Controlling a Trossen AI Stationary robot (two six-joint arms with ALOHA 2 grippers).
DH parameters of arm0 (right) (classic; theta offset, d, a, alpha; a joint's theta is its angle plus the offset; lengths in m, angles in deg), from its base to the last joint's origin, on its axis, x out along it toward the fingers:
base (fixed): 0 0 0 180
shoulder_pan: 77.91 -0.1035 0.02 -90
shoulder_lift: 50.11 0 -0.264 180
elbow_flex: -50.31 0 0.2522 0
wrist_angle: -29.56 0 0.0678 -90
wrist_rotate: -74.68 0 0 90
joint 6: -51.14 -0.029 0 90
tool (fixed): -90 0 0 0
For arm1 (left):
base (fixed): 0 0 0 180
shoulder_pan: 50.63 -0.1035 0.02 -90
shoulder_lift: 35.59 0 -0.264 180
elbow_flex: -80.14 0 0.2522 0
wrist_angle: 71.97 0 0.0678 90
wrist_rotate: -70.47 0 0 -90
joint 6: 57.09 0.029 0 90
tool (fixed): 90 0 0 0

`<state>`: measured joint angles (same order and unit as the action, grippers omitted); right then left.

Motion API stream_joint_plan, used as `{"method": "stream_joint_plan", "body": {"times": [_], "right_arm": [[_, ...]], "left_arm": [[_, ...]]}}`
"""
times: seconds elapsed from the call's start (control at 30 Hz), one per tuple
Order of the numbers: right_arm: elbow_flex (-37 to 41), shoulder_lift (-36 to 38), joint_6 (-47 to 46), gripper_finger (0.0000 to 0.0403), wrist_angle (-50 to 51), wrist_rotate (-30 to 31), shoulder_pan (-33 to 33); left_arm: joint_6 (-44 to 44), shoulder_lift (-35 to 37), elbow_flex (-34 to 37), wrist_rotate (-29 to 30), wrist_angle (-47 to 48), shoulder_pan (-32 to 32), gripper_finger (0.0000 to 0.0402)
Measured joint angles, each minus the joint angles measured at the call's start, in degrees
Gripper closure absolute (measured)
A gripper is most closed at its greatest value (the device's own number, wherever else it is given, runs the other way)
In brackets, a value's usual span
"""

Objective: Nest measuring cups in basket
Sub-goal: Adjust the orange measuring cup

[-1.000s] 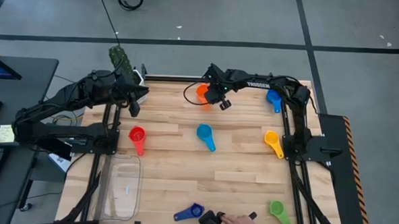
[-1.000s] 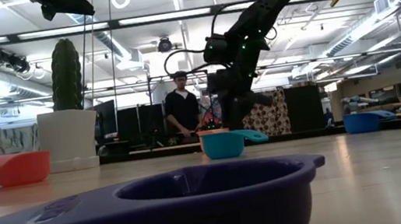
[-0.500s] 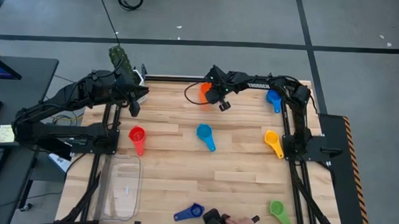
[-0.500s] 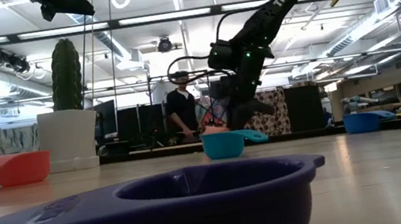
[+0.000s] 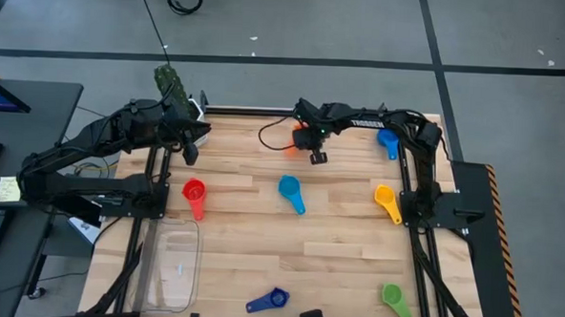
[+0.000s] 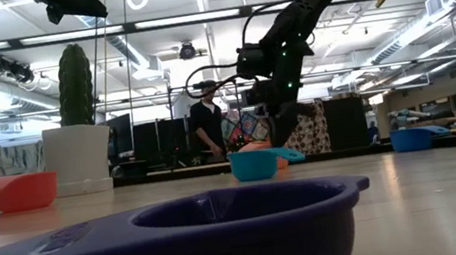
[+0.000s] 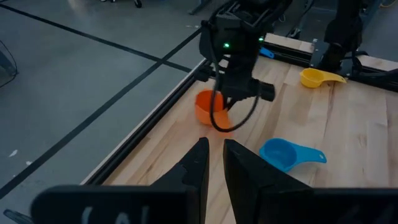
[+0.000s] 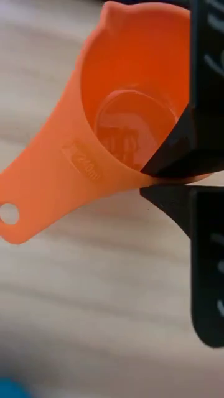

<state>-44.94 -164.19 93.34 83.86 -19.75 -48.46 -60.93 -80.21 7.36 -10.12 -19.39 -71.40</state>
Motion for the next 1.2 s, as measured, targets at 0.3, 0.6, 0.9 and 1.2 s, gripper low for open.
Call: {"method": "stream_joint_plan", "body": {"times": [0.3, 0.6, 0.9, 1.2], "right_arm": [[0.4, 4.7, -6.1, 0.039, 12.7, -1.9, -2.8], [0.4, 6.0, -8.0, 0.039, 18.0, -1.8, -5.3], [0.4, 5.3, -5.6, 0.039, 15.5, -2.2, -5.5], [0.4, 5.3, -4.7, 0.0349, 14.8, -3.2, -5.5]], "left_arm": [[0.0, 0.0, 0.0, 0.0, 0.0, 0.0, 0.0349], [0.1, 0.0, 0.0, 0.0, 0.0, 0.0, 0.0349], [0.1, 0.0, 0.0, 0.0, 0.0, 0.0, 0.0349], [0.1, 0.0, 0.0, 0.0, 0.0, 0.0, 0.0349]]}}
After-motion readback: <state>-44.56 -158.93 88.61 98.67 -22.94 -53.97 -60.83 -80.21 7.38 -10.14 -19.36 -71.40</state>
